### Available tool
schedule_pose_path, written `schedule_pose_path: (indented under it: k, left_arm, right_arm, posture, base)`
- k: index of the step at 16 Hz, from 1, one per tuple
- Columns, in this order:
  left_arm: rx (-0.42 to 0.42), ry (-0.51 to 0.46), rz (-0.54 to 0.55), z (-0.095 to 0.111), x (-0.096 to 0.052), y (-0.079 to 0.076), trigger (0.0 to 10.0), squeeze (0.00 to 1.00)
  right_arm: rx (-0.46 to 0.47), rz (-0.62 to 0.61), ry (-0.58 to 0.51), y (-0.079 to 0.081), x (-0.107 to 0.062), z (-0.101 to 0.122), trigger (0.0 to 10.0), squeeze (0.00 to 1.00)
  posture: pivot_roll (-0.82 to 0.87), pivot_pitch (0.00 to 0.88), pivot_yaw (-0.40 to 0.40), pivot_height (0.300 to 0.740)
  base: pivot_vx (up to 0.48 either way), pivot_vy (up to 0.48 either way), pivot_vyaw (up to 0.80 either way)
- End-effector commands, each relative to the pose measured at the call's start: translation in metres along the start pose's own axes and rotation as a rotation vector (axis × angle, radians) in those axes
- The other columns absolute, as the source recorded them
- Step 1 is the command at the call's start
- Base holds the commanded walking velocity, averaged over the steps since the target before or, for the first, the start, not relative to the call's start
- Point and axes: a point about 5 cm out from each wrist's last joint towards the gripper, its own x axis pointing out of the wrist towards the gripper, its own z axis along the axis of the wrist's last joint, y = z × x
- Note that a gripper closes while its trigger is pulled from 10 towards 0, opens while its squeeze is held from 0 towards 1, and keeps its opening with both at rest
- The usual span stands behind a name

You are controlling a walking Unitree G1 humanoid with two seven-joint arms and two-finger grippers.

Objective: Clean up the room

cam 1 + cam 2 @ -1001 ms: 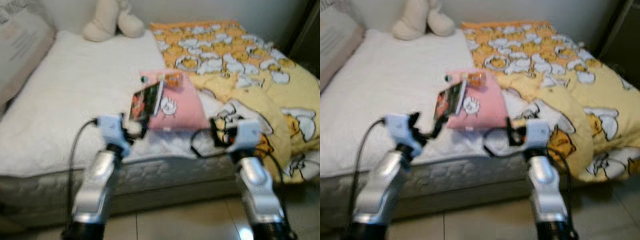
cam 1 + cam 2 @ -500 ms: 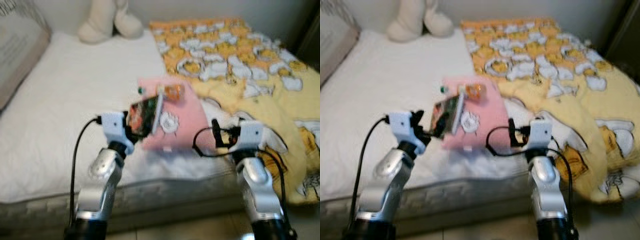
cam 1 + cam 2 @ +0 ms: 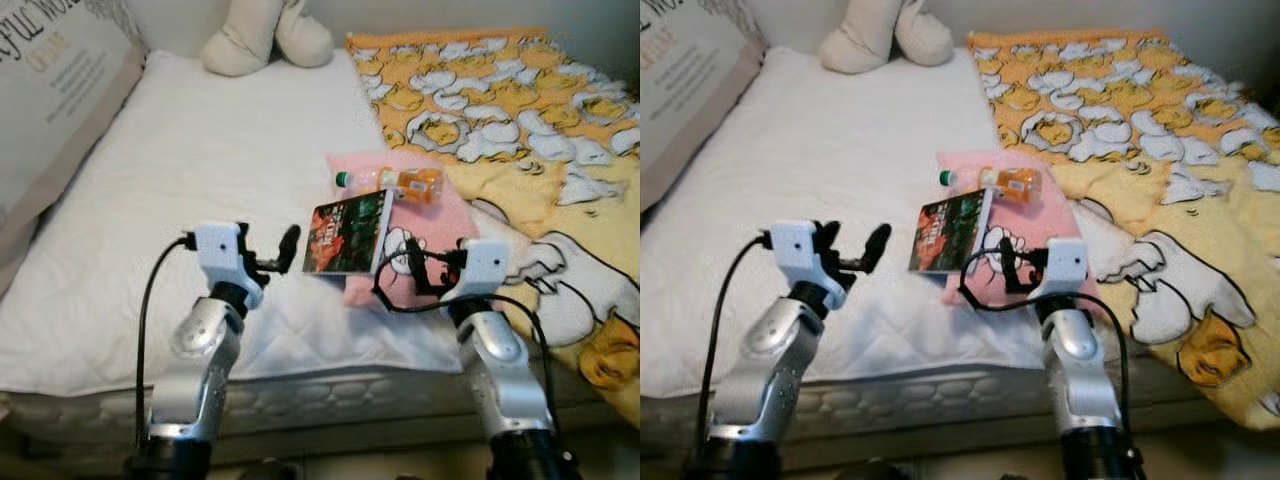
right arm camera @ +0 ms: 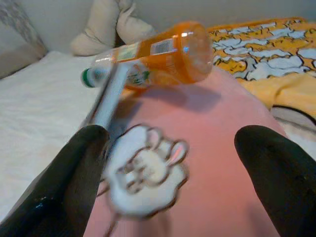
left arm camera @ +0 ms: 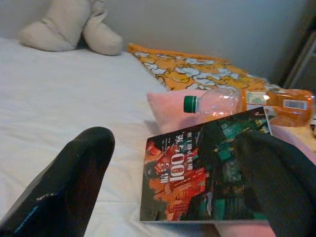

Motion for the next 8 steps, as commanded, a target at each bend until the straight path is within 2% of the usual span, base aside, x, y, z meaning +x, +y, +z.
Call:
schedule_pose_path:
  k: [1, 4, 5, 8]
  left_arm:
    - [0.015, -0.011, 0.001, 0.005, -0.001, 0.002, 10.0, 0.0]
    - [0.029, -0.012, 0.004, 0.007, -0.004, 0.005, 10.0, 0.0]
    - [0.069, -0.003, 0.008, 0.009, -0.007, 0.008, 10.0, 0.0]
    - [0.088, -0.01, 0.008, 0.01, -0.007, 0.009, 10.0, 0.0]
  right_arm:
    - [0.029, 0.032, 0.011, 0.008, 0.005, 0.001, 10.0, 0.0]
    - [0.037, 0.055, 0.017, 0.012, 0.006, 0.001, 10.0, 0.0]
    - [0.024, 0.049, 0.012, 0.012, 0.008, 0.002, 10.0, 0.0]
    - [-0.074, 0.034, -0.062, 0.012, 0.004, 0.011, 10.0, 0.0]
  posture:
    - [-0.13, 0.0, 0.034, 0.74]
    - [-0.12, 0.0, 0.037, 0.74]
    - [-0.1, 0.0, 0.041, 0.74]
    - [-0.11, 0.0, 0.035, 0.74]
  base:
    - [0.0, 0.0, 0.0]
    - [0.0, 0.0, 0.0]
    - [0.0, 0.0, 0.0]
    - [0.0, 0.0, 0.0]
